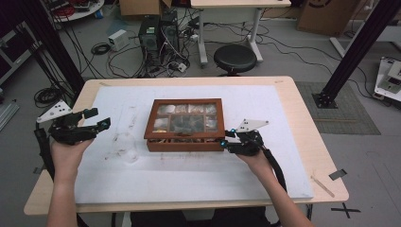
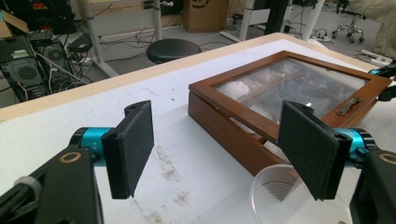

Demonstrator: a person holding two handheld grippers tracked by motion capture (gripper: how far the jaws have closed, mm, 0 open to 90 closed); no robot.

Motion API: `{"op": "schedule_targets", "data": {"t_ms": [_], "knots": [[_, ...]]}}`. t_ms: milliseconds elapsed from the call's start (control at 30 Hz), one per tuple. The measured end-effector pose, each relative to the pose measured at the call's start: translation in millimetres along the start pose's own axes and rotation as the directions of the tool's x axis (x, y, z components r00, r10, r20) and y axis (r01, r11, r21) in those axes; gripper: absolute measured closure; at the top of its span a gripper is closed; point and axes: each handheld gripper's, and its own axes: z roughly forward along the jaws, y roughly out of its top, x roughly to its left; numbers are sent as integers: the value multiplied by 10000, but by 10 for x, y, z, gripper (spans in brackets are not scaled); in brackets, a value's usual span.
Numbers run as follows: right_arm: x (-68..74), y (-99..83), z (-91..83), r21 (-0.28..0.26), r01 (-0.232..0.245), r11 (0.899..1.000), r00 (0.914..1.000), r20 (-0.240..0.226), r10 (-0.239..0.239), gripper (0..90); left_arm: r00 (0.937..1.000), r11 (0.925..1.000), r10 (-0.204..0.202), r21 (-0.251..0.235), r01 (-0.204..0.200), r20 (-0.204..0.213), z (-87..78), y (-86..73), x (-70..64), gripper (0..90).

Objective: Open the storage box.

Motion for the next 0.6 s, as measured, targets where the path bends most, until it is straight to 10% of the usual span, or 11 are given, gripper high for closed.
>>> {"op": "schedule_targets", "data": {"t_ms": [600], "knots": [[21, 80, -64, -511, -628, 9967, 9920, 1063, 680, 444, 10000, 9999, -75, -141, 76, 54, -18, 5, 4, 274]]}}
